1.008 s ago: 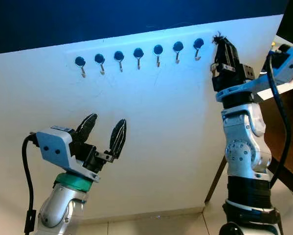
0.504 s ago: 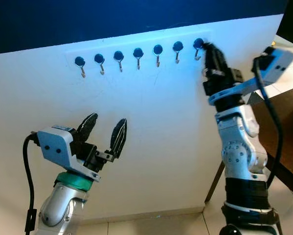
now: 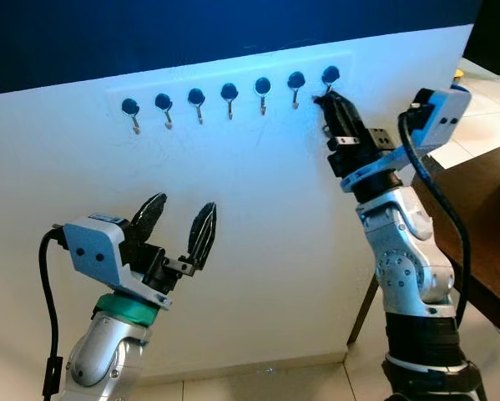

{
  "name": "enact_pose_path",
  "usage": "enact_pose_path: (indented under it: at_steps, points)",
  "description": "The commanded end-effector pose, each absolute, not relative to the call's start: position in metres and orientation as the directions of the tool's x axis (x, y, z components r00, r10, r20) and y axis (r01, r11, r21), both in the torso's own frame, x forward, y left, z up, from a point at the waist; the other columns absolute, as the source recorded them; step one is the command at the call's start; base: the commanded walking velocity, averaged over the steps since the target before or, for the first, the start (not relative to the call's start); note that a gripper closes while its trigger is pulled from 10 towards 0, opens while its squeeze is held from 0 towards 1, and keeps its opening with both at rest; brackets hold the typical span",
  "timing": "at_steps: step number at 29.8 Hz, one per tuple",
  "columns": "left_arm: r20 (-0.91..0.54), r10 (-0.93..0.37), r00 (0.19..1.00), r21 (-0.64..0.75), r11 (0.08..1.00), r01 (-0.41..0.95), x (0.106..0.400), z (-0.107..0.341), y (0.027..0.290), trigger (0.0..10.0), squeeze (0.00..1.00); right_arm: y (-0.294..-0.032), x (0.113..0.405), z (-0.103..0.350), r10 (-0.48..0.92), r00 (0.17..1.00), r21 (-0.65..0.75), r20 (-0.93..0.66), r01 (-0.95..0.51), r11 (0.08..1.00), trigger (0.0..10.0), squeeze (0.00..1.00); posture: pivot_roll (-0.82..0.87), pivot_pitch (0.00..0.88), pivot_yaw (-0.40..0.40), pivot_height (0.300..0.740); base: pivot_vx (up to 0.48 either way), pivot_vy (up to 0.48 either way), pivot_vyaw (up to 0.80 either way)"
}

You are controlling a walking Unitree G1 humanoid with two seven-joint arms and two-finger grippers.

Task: Hang keys on a hook

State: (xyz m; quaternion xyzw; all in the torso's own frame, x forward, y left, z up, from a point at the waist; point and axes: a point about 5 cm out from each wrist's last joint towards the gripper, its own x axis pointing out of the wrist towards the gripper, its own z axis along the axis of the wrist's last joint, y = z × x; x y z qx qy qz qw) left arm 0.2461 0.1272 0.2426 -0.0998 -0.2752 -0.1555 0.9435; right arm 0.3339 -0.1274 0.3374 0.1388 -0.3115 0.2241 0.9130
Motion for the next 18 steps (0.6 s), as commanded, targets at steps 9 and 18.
enact_pose_path:
  at_steps: [9, 18]
  points:
    - [0.532, -0.234, 0.814, -0.105, 0.936, 0.337, 0.2456, 0.2376, 0.131, 10.0, 0.0, -0.1192, 0.338, 0.3142, 0.375, 0.763, 0.117, 0.527, -0.502, 0.857, 10.0, 0.0, -0.15, 0.121, 0.239, 0.74, 0.0, 0.0, 0.0]
    - [0.53, -0.236, 0.815, -0.103, 0.936, 0.338, 0.2455, 0.2379, 0.1314, 10.0, 0.0, -0.1183, 0.3379, 0.3124, 0.379, 0.766, 0.118, 0.519, -0.503, 0.856, 10.0, 0.0, -0.15, 0.127, 0.242, 0.74, 0.0, 0.0, 0.0]
